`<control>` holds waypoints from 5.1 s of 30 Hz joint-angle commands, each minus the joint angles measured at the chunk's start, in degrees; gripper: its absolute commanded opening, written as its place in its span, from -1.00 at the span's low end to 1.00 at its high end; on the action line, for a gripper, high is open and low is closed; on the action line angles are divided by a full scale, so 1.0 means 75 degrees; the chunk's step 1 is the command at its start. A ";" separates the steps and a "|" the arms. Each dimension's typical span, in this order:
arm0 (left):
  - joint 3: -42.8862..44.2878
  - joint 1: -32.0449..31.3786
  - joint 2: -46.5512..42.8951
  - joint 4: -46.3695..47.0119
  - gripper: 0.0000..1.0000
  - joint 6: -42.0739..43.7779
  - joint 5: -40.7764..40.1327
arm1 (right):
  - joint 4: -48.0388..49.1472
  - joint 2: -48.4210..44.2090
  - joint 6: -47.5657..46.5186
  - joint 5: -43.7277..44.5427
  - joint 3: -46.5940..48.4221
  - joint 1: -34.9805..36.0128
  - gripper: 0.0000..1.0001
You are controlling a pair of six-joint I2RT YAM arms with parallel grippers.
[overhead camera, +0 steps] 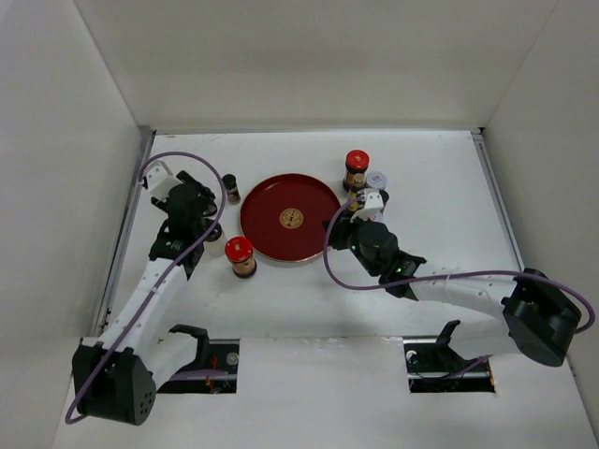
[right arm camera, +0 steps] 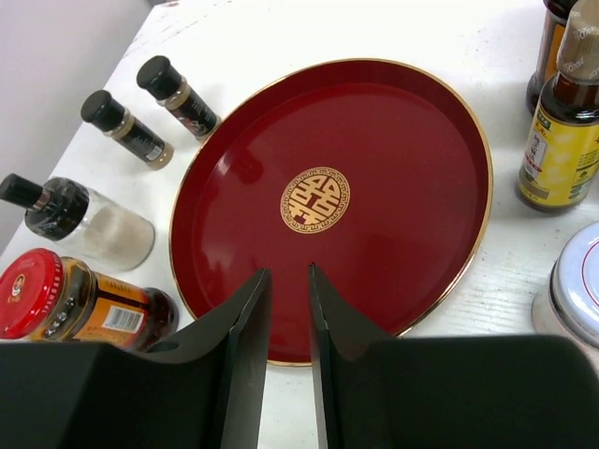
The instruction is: Organize the condiment bottles
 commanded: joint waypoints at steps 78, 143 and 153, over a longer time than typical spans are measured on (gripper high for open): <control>0.5037 -0.2148 0.6495 0.0567 -0.38 0.1045 0.0432 | 0.0677 -0.0403 0.1136 -0.0497 -0.0738 -0.1606 0.41; 0.3443 -0.0051 0.5534 0.0133 0.09 0.1595 0.1417 | 0.0829 0.0066 0.0902 -0.0931 -0.0527 -0.1547 0.48; 0.3573 -0.0051 0.5675 0.0227 0.08 0.1607 0.1370 | 0.0829 0.0183 0.0867 -0.0977 -0.0457 -0.1477 0.48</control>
